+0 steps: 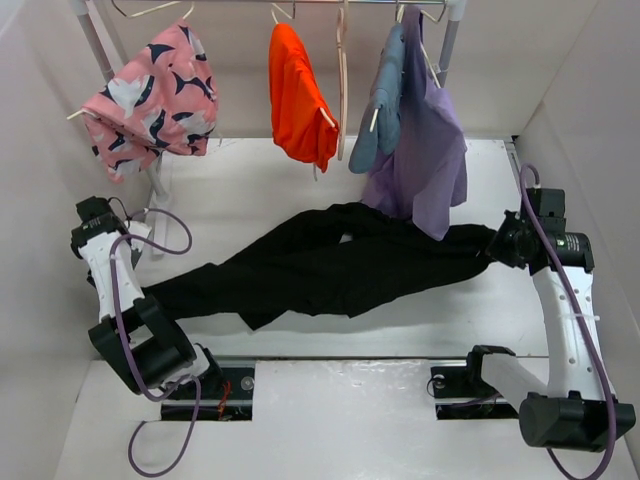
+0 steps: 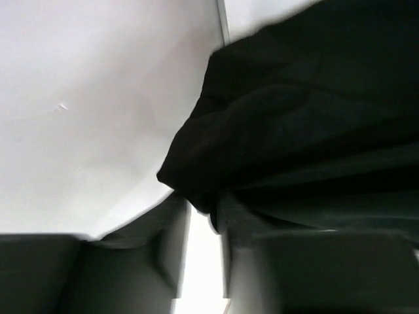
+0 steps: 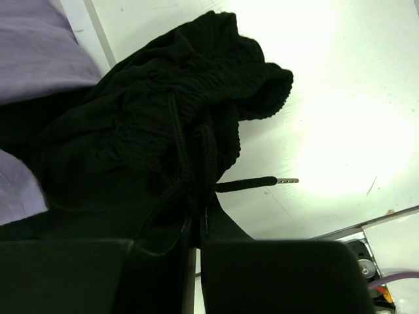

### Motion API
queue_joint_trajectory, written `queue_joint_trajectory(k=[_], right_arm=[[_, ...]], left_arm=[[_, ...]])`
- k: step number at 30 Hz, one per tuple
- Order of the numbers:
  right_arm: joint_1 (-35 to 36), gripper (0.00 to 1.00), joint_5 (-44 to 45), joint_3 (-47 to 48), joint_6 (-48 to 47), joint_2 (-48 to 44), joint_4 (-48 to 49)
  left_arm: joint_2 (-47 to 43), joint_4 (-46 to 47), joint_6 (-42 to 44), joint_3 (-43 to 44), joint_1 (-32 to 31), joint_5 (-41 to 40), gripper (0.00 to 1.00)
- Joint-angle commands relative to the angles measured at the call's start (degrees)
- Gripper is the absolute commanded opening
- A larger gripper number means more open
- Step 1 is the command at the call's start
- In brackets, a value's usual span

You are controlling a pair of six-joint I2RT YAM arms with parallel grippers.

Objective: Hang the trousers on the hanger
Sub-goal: Flatten out the trousers at the center of the board.

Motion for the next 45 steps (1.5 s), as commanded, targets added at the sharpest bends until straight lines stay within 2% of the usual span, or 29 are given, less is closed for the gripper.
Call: queue_joint_trajectory(k=[1, 3, 4, 5, 6, 8, 11, 14, 16, 17, 19, 21, 24, 26, 27, 28, 29, 31, 32, 33, 38, 40, 43, 45], right_arm=[[-0.70, 0.00, -0.21, 2.19, -0.42, -0.22, 0.10], [-0.70, 0.00, -0.91, 1.31, -0.42, -0.83, -0.51], [-0.70, 0.00, -0.91, 0.26, -0.42, -0.83, -1.12], [-0.70, 0.00, -0.91, 0.25, -0.42, -1.44, -1.13], [-0.70, 0.00, -0.91, -0.36, -0.42, -1.97, -1.13], [-0.70, 0.00, 0.14, -0.37, -0.42, -1.19, -1.13], [-0.70, 0.00, 0.14, 0.25, -0.42, 0.48, -1.13], [-0.70, 0.00, 0.14, -0.88, 0.72, 1.10, -0.52], [-0.70, 0.00, 0.14, -1.94, 1.25, 1.10, 0.02], [-0.70, 0.00, 0.14, -1.95, 1.25, 1.10, 0.54], [-0.70, 0.00, 0.67, -1.95, 2.65, 1.10, 0.54], [-0.70, 0.00, 0.67, -1.95, 3.18, 1.10, 0.54], [-1.22, 0.00, -1.51, -3.26, 5.81, 1.63, 0.54], [-1.23, 0.00, -3.01, -6.42, 11.67, -1.69, 0.54], [-1.23, 0.00, -3.80, -8.00, 13.80, -3.36, 0.54], [-1.23, 0.06, -3.81, -9.41, 15.91, -4.95, 0.54], [-1.23, 0.49, -2.51, -10.29, 17.84, -7.92, 0.54], [-1.23, 0.91, 3.35, -10.31, 22.33, -10.14, -2.77], [-1.23, 0.99, 5.40, -8.39, 23.22, -10.85, -3.75], [-1.23, 0.99, 7.42, -7.06, 24.36, -11.37, -4.63], [-1.23, 0.99, 14.99, 0.15, 22.26, -9.98, -3.77], [-1.23, 0.99, 15.00, 1.39, 20.16, -6.57, -2.54], [-1.23, 0.99, 12.11, 1.92, 16.04, -0.16, 3.17], [-1.23, 0.99, 10.70, 2.62, 15.23, 3.89, 6.93]], left_arm=[[-0.73, -6.41, 2.88, -1.96, 0.41, -2.46, 0.25], [0.50, -11.61, 3.49, -3.38, 0.94, -3.07, 0.38], [1.11, -14.33, 3.50, -4.86, 0.94, -3.08, 0.48], [1.64, -14.36, 2.37, -5.75, 0.94, -5.69, 0.54], [1.65, -14.36, 2.35, -6.45, 1.46, -9.54, 0.55], [4.09, -14.36, 1.14, -3.94, 1.46, -9.06, 0.56], [7.43, -14.36, -1.85, 4.22, 1.46, 0.59, 0.56], [12.62, -14.36, -5.37, 7.24, 1.46, 9.30, 0.58], [15.26, -13.32, -5.38, 5.24, 1.46, 12.12, 0.58], [15.79, -11.74, -6.51, 3.75, 1.46, 12.74, 0.61], [16.58, -4.92, -7.31, -1.70, -0.02, 10.82, 0.62], [17.20, 0.38, -7.92, -4.60, -0.03, 6.78, 0.68], [19.14, 7.69, -9.59, -6.02, -0.03, 4.40, 0.68], [19.75, 8.40, -9.60, -6.02, -0.03, 4.39, 0.29], [19.75, 8.40, -9.60, -5.06, -0.03, 6.74, 0.17], [19.75, 7.18, -9.60, -4.27, -0.03, 8.59, 0.15], [18.27, 3.95, -8.03, -2.44, -0.03, 10.70, 0.21], [16.77, 0.60, -5.83, -0.93, -1.17, 16.15, 0.28], [15.89, -0.99, -4.43, -0.40, -1.87, 17.39, 0.33], [14.14, -2.83, -2.59, 0.13, -3.70, 18.10, 0.39], [9.21, -4.69, 1.12, -2.41, -11.62, 18.72, 0.44], [6.93, -4.69, 1.12, -4.35, -14.86, 18.72, 0.44], [4.90, -3.47, 1.74, -4.35, -17.42, 22.93, 0.49], [4.90, -2.68, -0.54, -3.82, -21.37, 26.17, 0.53]])
